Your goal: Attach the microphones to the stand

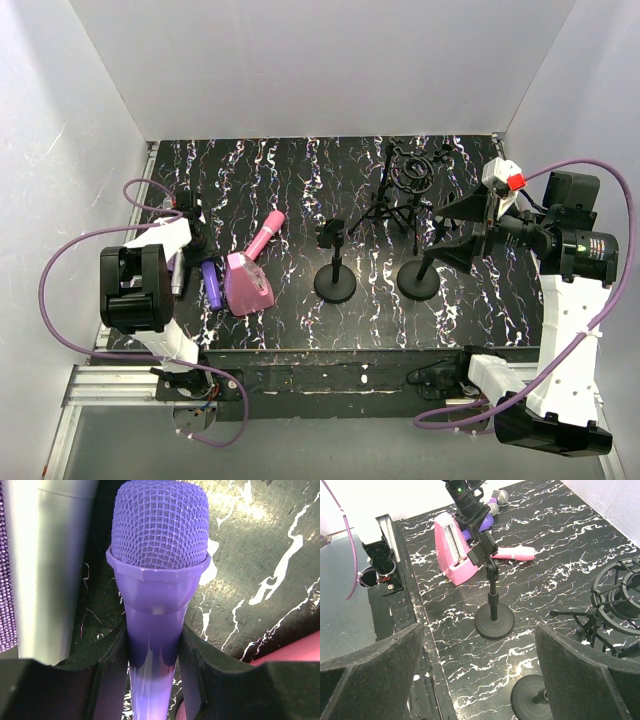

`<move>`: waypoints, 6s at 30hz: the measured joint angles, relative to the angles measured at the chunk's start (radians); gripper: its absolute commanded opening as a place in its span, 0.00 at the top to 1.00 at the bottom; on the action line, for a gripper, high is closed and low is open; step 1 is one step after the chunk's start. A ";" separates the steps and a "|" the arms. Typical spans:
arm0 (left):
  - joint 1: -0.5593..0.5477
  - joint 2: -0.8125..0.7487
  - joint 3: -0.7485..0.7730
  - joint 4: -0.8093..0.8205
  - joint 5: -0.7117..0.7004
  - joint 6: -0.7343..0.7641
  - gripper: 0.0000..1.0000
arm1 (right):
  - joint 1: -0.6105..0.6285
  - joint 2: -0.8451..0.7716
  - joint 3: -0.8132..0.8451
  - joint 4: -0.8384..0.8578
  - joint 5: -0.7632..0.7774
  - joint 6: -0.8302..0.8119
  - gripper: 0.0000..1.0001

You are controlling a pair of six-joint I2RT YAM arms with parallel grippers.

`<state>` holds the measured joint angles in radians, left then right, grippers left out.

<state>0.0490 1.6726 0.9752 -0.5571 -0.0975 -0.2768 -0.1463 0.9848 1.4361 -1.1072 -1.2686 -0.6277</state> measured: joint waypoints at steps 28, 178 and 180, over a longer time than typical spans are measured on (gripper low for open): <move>-0.003 -0.520 0.420 0.102 0.412 -0.097 1.00 | 0.251 0.071 0.089 -0.049 0.074 0.030 0.02; -0.575 -0.432 -0.322 1.167 0.861 0.216 0.29 | 0.554 0.609 0.293 -0.099 0.525 -0.560 0.99; -0.575 -0.427 -0.322 1.175 0.865 0.211 0.35 | 0.555 0.612 0.297 -0.105 0.531 -0.566 0.99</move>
<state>-0.5255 1.2457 0.6533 0.6174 0.7673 -0.0654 0.4084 1.5963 1.7332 -1.2118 -0.7380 -1.1938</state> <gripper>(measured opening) 0.722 0.428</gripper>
